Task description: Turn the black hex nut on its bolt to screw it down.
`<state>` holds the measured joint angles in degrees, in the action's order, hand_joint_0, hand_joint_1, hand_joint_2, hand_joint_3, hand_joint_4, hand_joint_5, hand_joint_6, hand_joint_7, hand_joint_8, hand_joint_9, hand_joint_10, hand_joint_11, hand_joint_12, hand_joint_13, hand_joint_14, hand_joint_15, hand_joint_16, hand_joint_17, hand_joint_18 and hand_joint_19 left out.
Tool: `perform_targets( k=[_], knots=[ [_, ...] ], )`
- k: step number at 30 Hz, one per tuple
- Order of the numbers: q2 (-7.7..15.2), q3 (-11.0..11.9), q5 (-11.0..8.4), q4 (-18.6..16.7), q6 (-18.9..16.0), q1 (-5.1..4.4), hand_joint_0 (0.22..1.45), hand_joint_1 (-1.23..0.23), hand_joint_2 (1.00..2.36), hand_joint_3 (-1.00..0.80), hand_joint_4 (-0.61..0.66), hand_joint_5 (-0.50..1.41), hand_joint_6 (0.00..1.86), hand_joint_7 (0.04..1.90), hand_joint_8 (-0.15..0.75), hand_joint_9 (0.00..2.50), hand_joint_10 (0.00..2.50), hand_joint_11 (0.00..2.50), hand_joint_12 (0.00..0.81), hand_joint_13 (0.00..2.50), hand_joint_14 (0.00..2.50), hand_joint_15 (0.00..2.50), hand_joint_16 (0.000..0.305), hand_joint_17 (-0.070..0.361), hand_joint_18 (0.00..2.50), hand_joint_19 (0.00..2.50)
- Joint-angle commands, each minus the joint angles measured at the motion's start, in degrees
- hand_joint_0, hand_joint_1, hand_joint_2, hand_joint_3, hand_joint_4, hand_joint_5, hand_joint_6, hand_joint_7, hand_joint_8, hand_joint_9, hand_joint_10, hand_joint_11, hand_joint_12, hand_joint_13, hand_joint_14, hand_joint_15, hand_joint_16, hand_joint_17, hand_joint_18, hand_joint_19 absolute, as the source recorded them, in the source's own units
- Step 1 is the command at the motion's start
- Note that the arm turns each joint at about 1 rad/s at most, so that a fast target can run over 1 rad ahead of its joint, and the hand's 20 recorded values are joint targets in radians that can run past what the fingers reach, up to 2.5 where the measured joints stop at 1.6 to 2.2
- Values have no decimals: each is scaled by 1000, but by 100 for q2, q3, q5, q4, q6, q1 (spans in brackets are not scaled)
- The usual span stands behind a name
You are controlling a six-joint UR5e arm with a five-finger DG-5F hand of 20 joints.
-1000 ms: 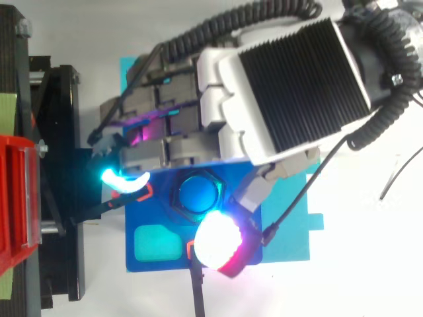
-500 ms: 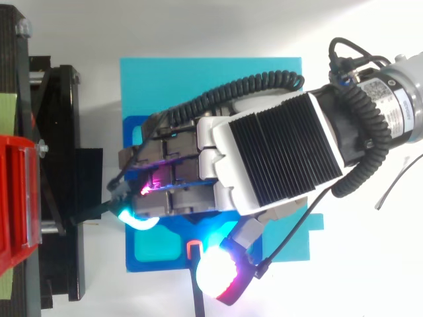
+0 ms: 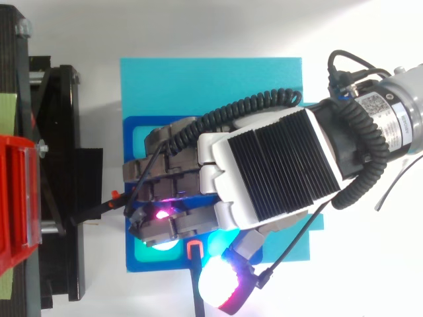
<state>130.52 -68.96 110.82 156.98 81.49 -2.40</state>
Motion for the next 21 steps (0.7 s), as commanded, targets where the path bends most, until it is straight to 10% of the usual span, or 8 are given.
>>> perform_targets(
  k=[1,21],
  knots=[
    [0,5,1,-19,-10,38,494,-308,1000,-500,124,12,504,1229,309,923,0,55,355,703,4,103,55,123,591,662],
    [0,5,37,17,-10,170,495,-312,1000,-500,155,13,503,1261,310,937,2,69,355,715,4,106,54,122,591,654]
  ],
)
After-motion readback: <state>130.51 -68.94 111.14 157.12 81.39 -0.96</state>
